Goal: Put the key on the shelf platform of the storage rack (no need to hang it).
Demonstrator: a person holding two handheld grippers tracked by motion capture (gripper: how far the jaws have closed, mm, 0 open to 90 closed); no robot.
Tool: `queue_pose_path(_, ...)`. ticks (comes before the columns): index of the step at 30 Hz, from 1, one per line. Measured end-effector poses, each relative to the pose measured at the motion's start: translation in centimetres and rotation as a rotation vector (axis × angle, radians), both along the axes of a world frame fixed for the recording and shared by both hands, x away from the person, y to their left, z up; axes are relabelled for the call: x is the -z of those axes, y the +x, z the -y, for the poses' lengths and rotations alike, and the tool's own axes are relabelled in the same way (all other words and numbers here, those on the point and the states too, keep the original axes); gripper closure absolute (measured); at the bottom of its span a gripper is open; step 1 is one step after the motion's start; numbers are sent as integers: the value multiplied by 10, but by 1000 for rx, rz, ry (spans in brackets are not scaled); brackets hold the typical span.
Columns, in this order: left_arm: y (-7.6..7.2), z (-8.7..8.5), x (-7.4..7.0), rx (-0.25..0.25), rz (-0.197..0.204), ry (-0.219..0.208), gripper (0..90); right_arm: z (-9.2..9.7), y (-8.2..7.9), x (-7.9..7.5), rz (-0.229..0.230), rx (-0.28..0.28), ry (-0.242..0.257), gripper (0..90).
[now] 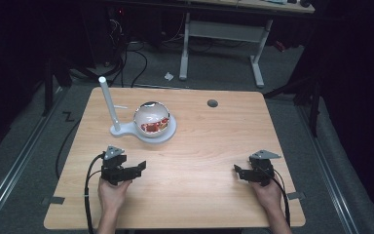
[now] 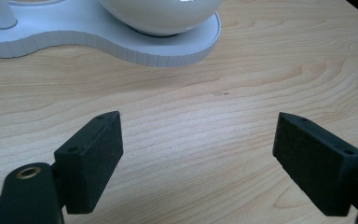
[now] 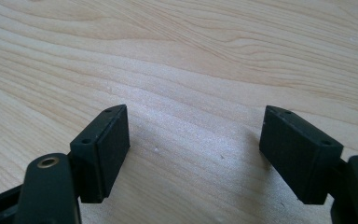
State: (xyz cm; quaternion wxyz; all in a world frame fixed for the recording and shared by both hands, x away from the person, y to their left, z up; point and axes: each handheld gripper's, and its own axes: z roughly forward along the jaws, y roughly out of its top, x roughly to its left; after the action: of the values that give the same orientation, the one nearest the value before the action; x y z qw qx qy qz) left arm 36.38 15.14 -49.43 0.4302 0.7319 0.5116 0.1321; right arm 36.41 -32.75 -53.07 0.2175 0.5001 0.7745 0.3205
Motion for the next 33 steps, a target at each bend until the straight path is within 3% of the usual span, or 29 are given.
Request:
queue_pose_path(9,3,6,12,-12,-7,33,166,0,0,0,-1,-2,-1,242)
queue_pose_path(14,5,12,21,-14,-20,74,165,0,0,0,0,-1,0,242)
queue_pose_path(33,9,23,39,-49,13,214,167,0,0,0,0,-1,0,242)
